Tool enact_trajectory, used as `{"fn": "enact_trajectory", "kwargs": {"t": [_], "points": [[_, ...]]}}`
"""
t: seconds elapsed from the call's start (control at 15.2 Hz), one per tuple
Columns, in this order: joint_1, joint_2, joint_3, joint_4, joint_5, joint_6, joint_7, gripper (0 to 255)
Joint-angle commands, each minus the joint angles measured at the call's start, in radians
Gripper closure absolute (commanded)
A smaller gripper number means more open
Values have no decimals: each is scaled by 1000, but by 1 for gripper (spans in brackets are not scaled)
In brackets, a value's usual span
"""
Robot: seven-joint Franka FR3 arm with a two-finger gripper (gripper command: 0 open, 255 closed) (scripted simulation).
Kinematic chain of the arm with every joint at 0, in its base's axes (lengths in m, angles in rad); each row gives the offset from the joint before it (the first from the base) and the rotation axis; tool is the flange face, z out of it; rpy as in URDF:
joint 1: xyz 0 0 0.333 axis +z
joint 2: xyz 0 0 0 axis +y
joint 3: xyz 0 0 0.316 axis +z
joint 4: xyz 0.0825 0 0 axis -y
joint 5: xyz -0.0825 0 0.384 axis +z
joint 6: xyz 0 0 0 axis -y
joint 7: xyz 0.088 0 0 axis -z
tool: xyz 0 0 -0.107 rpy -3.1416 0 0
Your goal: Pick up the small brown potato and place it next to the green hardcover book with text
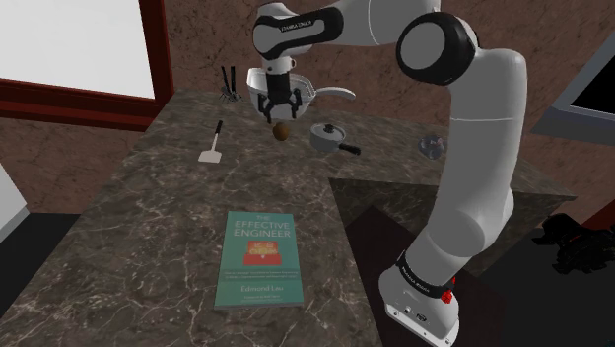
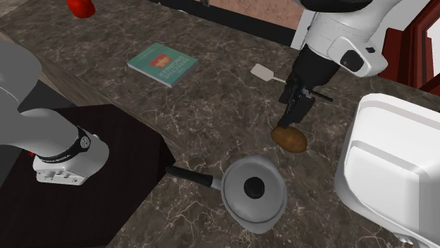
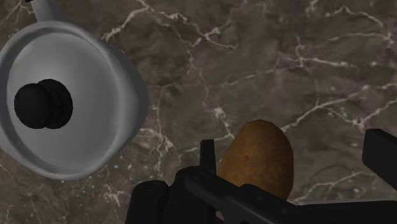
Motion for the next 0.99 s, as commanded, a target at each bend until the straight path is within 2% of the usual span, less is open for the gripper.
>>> {"fn": "enact_trajectory", "kwargs": {"t": [0.0, 0.13, 0.2, 0.66, 0.92], "points": [[2, 100, -16, 120, -14, -36, 19, 0], [5, 204, -32, 258, -24, -85, 33, 0], [5, 224, -35, 286, -25, -95, 35, 0], [-7, 207, -37, 159, -29, 14, 43, 0], [-7, 207, -37, 159, -29, 14, 43, 0]]}}
